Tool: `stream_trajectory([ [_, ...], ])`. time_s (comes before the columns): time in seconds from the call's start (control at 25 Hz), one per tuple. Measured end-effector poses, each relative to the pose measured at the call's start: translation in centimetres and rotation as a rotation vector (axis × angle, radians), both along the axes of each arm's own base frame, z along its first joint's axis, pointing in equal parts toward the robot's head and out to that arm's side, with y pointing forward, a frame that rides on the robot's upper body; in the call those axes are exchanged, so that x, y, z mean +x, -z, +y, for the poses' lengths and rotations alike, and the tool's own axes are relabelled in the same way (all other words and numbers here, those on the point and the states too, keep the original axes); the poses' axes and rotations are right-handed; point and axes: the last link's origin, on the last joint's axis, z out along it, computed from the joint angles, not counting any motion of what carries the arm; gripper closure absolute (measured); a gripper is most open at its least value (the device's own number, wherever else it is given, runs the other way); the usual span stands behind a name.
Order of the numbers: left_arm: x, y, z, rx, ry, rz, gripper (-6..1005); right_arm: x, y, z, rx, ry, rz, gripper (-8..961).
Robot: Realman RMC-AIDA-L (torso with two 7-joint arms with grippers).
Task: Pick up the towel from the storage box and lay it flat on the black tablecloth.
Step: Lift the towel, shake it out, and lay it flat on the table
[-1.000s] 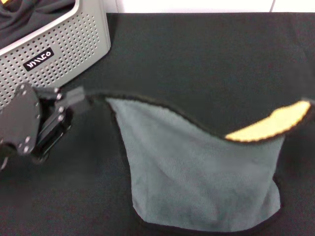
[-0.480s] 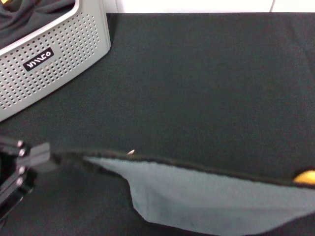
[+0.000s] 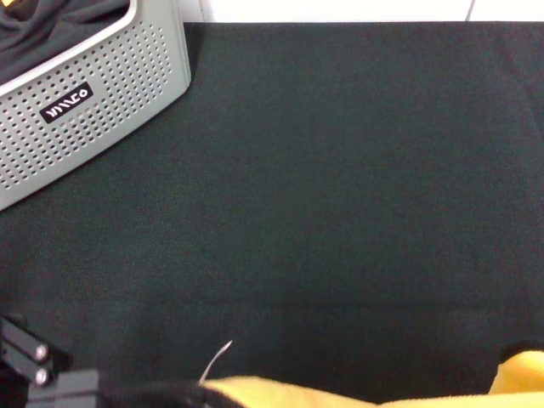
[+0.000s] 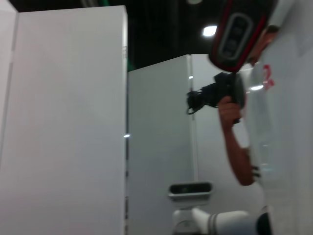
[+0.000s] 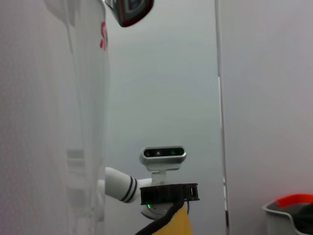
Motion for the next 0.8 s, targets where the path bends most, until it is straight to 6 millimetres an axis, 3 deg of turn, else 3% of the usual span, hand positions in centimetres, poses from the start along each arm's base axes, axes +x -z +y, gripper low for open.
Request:
stream_trajectory([
  [0.2, 1.4, -0.2, -0.1, -0.024, 0.081, -0.009, 989, -0.9, 0.6, 0.5, -0.041, -0.044, 0.022, 878],
  [0.48, 1.7, -0.6, 0.1, -0.050, 0.074, -0.024, 989, -2.0, 1.1, 1.0, -0.089, -0.078, 0.048, 873],
  [0.64, 0.9, -0.4, 0.3, -0.040, 0.016, -0.036, 989, -1.2, 1.6, 1.7, -0.080, 0.001, 0.083, 871],
  [0.8, -1.0, 0.1, 2.6, -0.005, -0.097, -0.072, 989, 0.2, 2.5, 3.5, -0.036, 0.118, 0.106, 868],
])
